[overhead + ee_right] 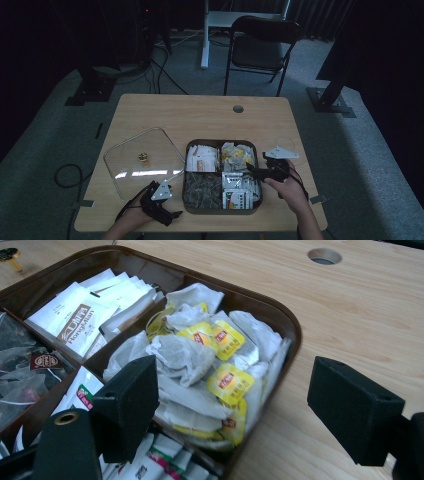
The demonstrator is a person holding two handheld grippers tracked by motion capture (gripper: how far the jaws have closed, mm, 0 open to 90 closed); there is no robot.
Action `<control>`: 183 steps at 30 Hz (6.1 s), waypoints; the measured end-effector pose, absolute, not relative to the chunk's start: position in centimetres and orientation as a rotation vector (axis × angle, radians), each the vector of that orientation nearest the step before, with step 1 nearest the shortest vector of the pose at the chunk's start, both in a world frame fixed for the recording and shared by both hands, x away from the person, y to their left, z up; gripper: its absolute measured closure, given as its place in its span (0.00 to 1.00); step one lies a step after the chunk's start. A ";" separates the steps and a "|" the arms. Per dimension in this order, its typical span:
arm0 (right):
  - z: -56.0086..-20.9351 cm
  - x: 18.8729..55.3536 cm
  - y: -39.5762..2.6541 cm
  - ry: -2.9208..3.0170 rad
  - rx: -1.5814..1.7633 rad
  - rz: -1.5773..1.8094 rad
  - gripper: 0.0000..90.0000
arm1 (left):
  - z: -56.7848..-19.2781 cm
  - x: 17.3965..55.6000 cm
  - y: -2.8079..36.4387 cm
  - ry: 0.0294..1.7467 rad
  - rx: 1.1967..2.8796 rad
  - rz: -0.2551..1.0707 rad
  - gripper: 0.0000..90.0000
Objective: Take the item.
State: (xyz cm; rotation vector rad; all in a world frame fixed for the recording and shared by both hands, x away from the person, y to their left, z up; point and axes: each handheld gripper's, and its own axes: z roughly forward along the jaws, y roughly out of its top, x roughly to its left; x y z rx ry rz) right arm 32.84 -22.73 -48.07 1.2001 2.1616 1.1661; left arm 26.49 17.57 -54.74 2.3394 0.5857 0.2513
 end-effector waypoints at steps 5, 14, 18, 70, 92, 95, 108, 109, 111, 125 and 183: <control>-48.3 33.6 -21.8 2.183 1.160 1.165 0.22 | -54.7 26.5 17.6 0.585 2.340 0.251 0.00; -49.0 35.0 -20.4 2.213 1.131 1.117 0.35 | -54.7 26.5 17.6 0.585 2.342 0.250 0.00; -49.5 35.5 -19.9 2.236 1.127 1.111 0.39 | -54.7 26.5 17.6 0.585 2.340 0.251 0.00; -48.8 35.4 -20.3 2.271 1.090 1.193 0.95 | -54.7 26.5 17.6 0.585 2.340 0.250 0.00; -46.4 34.8 -21.7 2.114 1.120 1.341 0.96 | -54.7 26.5 17.6 0.585 2.340 0.252 0.00; -46.1 34.8 -21.9 2.080 1.129 1.378 0.96 | -54.7 26.5 17.6 0.585 2.340 0.252 0.00; -44.9 34.9 -22.8 1.981 1.158 1.431 0.96 | -54.7 26.5 17.6 0.584 2.341 0.252 0.00; -44.8 34.9 -22.9 1.980 1.161 1.435 0.96 | -54.7 26.5 17.6 0.584 2.342 0.252 0.00; -44.6 34.9 -23.2 1.967 1.163 1.432 0.96 | -54.7 26.5 17.6 0.584 2.342 0.252 0.00; -43.8 35.0 -26.0 1.892 1.220 1.420 0.96 | -54.7 26.5 17.6 0.584 2.341 0.253 0.01; -46.1 35.9 -34.7 1.752 1.488 1.292 0.91 | -54.7 26.5 17.6 0.586 2.340 0.251 0.01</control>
